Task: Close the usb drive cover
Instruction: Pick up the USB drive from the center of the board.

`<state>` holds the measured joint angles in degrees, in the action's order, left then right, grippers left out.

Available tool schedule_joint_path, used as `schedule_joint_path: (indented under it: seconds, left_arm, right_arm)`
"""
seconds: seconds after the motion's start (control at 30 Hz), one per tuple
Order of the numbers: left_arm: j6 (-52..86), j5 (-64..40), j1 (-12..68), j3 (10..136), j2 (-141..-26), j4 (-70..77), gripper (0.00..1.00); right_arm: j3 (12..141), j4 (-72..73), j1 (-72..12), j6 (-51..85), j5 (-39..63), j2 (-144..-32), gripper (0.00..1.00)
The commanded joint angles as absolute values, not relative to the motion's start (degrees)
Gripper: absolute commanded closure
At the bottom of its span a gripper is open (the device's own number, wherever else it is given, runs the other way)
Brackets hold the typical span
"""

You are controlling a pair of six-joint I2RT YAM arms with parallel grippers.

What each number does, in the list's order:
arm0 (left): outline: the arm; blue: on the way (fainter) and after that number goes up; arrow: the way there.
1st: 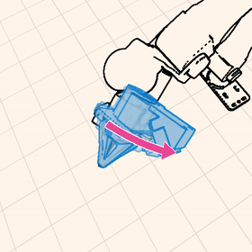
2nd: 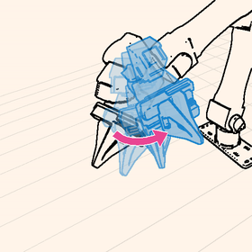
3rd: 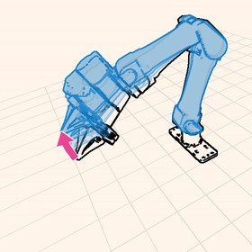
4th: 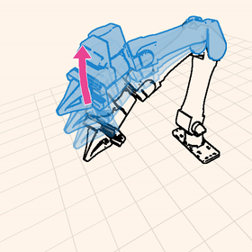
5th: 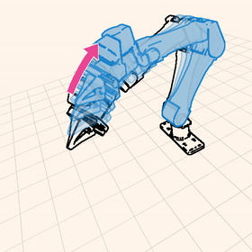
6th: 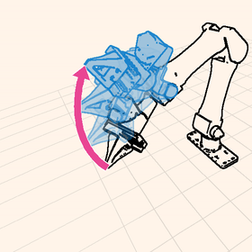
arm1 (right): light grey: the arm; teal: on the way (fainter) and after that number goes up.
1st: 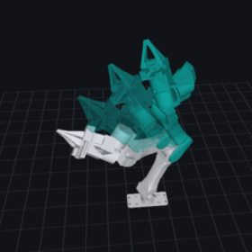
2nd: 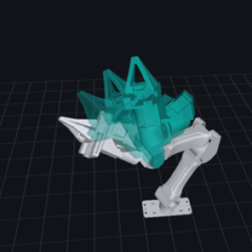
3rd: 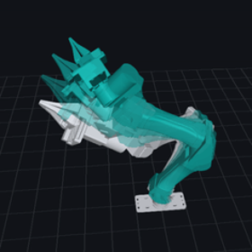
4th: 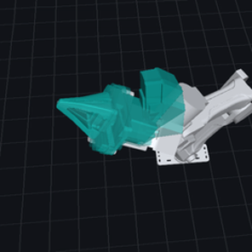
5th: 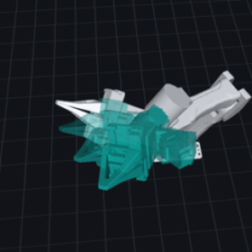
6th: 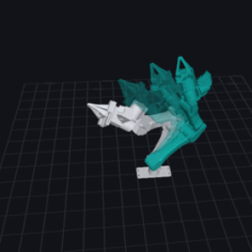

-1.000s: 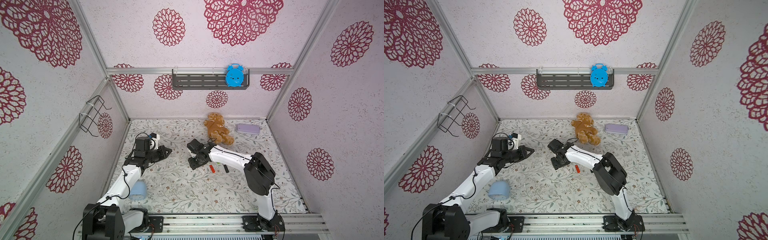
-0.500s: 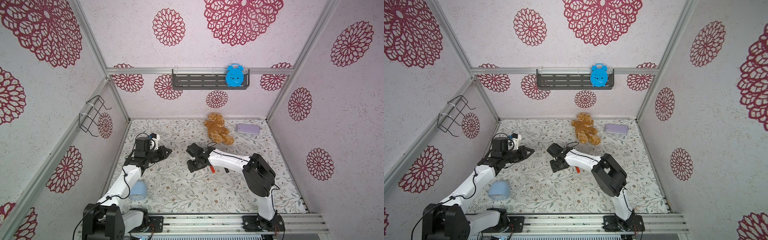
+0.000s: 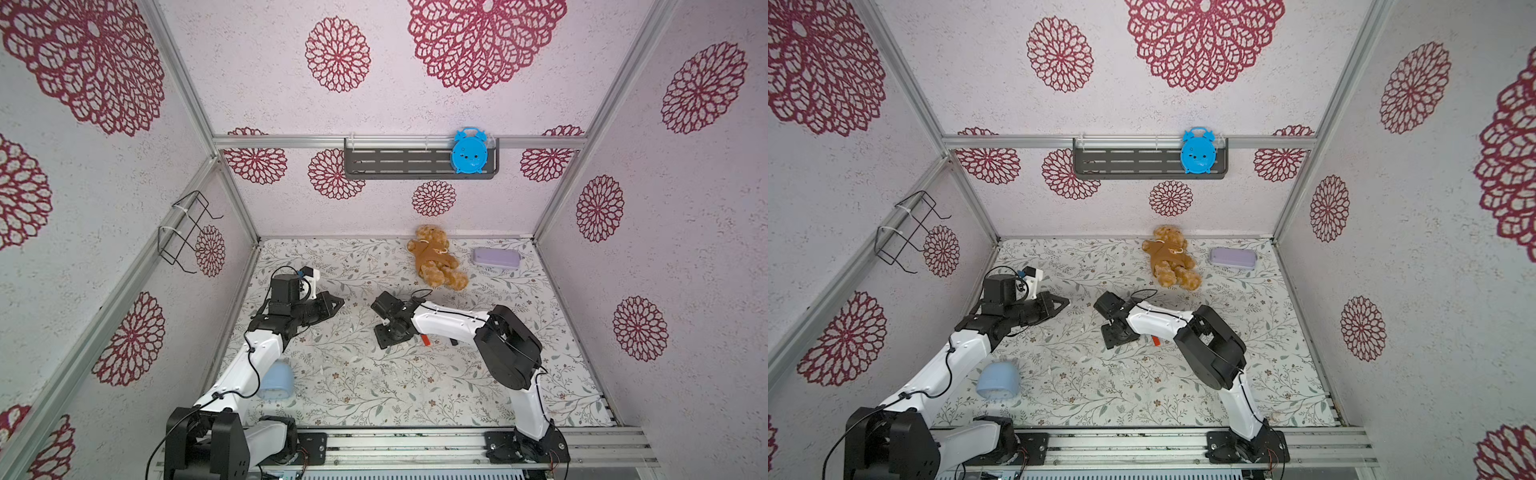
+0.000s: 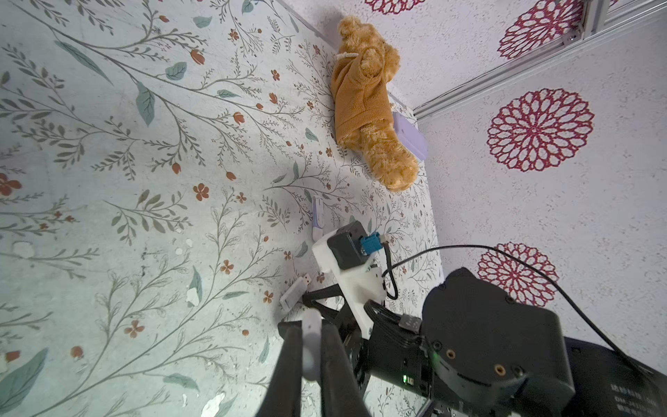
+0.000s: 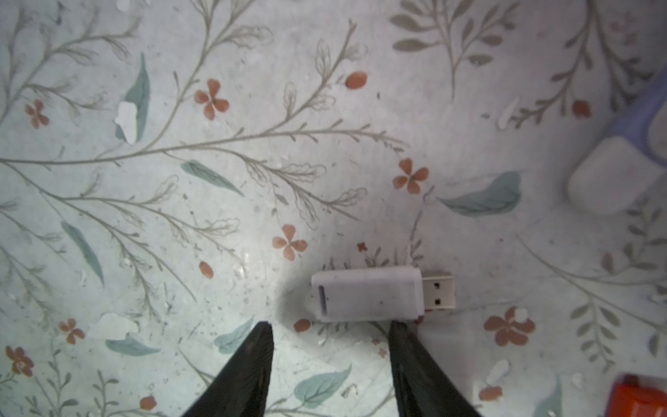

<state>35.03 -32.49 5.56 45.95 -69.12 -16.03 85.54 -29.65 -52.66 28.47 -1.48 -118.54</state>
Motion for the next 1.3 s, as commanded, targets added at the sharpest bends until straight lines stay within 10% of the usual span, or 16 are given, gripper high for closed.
schedule_joint_path:
  seconds: [0.0,0.4,0.87,1.27]
  left_arm:
    - [34.3,-33.0,5.2,45.7,-69.1,-14.6,0.90]
    - [33.9,-30.0,5.1,44.9,-66.8,-14.6,0.90]
    - [34.4,-26.7,4.7,43.3,-64.3,-14.7,0.90]
    - [35.5,-24.8,4.4,42.5,-63.2,-15.0,0.90]
  right_arm:
    - [89.3,-31.8,-52.8,27.6,-4.8,-121.1,0.44]
    - [95.7,-33.4,-52.8,26.7,-7.9,-125.9,0.40]
    - [92.5,-38.1,-54.0,20.4,-8.5,-125.3,0.71]
    - [90.4,-46.7,-56.0,5.2,-0.1,-120.2,0.77]
